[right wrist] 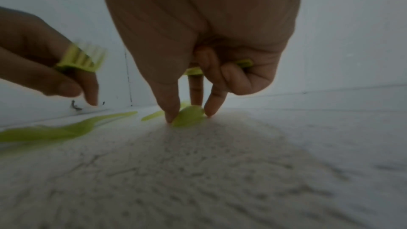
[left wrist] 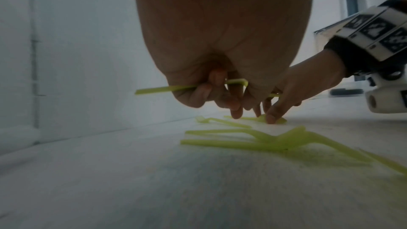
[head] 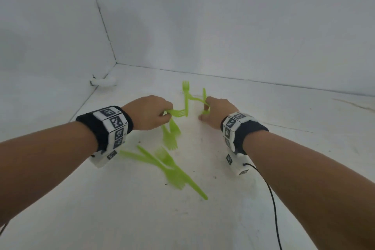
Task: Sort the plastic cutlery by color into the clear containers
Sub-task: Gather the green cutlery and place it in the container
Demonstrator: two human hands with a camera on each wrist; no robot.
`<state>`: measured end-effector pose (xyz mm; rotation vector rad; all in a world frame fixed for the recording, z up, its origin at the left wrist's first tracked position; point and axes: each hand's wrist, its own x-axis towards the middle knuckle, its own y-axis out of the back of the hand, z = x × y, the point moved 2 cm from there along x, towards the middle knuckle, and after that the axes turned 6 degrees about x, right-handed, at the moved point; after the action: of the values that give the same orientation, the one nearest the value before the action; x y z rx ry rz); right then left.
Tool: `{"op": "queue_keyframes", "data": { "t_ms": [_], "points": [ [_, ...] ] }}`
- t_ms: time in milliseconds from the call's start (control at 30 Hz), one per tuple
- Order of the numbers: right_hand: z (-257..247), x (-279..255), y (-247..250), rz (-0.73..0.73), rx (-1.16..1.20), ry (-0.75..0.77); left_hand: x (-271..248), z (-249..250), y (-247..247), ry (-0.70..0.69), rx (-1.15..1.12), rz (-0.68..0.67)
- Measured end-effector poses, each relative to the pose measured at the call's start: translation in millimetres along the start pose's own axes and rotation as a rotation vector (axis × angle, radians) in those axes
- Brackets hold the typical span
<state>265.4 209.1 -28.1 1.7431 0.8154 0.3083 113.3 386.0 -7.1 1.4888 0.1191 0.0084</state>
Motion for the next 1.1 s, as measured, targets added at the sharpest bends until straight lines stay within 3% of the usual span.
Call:
{"op": "queue_keyframes", "data": {
  "t_ms": [133,400,533,767,967,1100],
  "points": [
    [22.6,-18.2,-0.2,-0.032,-0.095,-0.078,49.0,20.9,-8.1,0.054,0.017,0.004],
    [37.7,-46.5,0.9,-0.025,0.077,-0.165,104.8,52.5,-11.9,0.301,0.104,-0.083],
    [36.0,-47.8,1.3,0.036,0.169,-0.153,97.3,43.5,-9.7,0.442,-0.005,-0.063],
    [19.6,-30.5,-3.3,0.021,0.079,-0.066,72.9,22.5,-8.3,0.484,-0.199,-0.094],
    [-13.3,-16.9,-7.1,-0.025,0.131,0.052,56.8,16.5,7.2,0.539,-0.592,0.131],
    [-33.0,-11.9,-18.2,-0.107,0.186,0.01,34.2,7.6,21.5,0.595,-0.74,0.171]
  ]
}}
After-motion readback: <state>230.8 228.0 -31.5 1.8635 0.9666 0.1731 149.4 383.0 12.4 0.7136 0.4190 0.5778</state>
